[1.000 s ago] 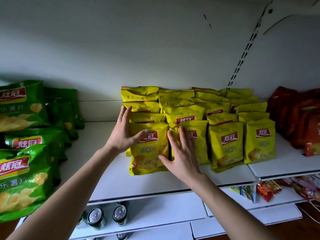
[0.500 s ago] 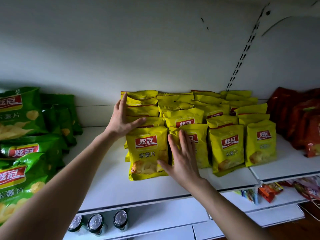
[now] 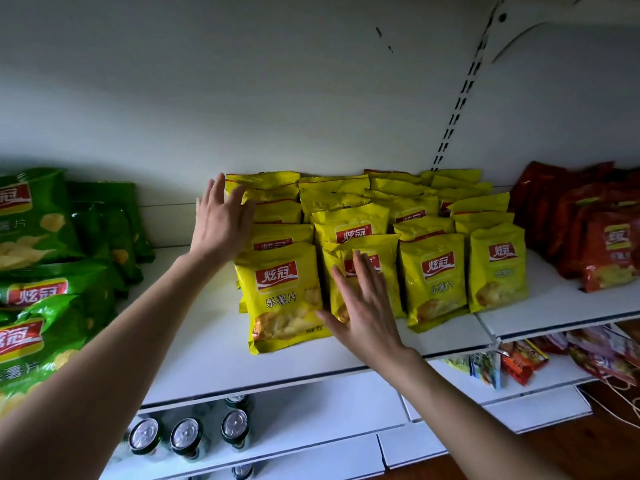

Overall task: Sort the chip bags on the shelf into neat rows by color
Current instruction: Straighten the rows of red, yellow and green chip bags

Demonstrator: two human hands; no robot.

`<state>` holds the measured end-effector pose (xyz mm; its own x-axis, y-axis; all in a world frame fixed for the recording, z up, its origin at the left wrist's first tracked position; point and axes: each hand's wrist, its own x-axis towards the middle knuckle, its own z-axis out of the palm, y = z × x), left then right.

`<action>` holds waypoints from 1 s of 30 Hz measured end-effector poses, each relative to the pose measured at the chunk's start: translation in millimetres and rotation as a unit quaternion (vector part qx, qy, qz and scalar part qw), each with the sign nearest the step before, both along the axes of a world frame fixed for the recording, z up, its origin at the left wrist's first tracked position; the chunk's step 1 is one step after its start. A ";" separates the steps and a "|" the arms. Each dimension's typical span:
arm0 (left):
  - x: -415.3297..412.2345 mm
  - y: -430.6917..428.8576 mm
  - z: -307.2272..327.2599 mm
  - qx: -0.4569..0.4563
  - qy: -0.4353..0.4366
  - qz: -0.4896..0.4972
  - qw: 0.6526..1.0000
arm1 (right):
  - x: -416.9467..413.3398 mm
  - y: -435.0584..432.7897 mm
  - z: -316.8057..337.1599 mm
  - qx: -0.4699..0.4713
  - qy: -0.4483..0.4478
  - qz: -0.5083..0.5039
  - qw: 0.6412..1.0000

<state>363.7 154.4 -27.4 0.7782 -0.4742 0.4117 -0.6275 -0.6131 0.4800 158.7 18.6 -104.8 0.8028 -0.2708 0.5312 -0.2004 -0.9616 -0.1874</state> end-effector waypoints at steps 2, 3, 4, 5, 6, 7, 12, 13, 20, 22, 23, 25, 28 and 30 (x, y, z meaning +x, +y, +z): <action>-0.7 -1.7 4.4 0.016 -0.030 -0.004 0.999 | -11.5 -4.7 0.3 0.016 -0.016 0.021 1.000; -4.9 -4.7 5.7 0.019 -0.042 -0.017 0.999 | -20.5 -8.7 -0.3 0.027 -0.026 0.026 0.999; -11.4 -8.4 7.3 0.021 -0.052 -0.034 0.998 | -29.9 -13.4 -1.7 0.036 -0.036 0.027 0.998; -19.5 -12.2 8.2 0.026 -0.059 -0.053 0.997 | -39.1 -18.1 -2.9 0.042 -0.045 0.025 0.998; -28.5 -16.3 8.1 0.032 -0.067 -0.070 0.995 | -48.3 -23.1 -4.2 0.045 -0.052 0.021 0.997; -37.3 -20.2 6.6 0.038 -0.072 -0.082 0.993 | -57.3 -28.7 -5.8 0.046 -0.060 0.015 0.997; -78.5 -26.3 -5.0 0.038 -0.086 -0.086 0.992 | -96.6 -60.3 -11.7 0.048 -0.092 -0.016 0.994; -85.9 -23.5 -9.2 0.032 -0.084 -0.075 0.993 | -102.0 -64.5 -12.1 0.045 -0.096 -0.016 0.994; -129.7 -3.0 -20.3 0.060 -0.093 -0.017 0.994 | -94.6 -64.5 -5.0 0.054 -0.065 0.074 0.994; -148.3 10.0 -23.3 0.089 -0.123 -0.005 0.988 | -79.9 -68.3 11.2 0.054 -0.060 0.098 0.992; -158.9 17.7 -27.4 0.105 -0.139 -0.004 0.985 | -69.6 -71.3 21.7 0.053 -0.060 0.107 0.991; -180.7 36.3 -36.2 0.130 -0.154 -0.006 0.979 | -45.6 -72.6 44.4 0.057 -0.053 0.120 0.990; -206.9 68.9 -45.7 0.158 -0.148 0.004 0.976 | -7.9 -54.6 72.2 0.078 -0.031 0.149 0.985; -218.3 93.3 -47.5 0.166 -0.146 0.027 0.975 | 12.9 -27.1 82.8 0.086 -0.037 0.179 0.979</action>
<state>145.4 247.7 -74.9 0.6787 -0.5811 0.4490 -0.6703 -0.7401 0.0554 171.6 -8.5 -22.0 0.8233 -0.0697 0.5634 0.1642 -0.9208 -0.3539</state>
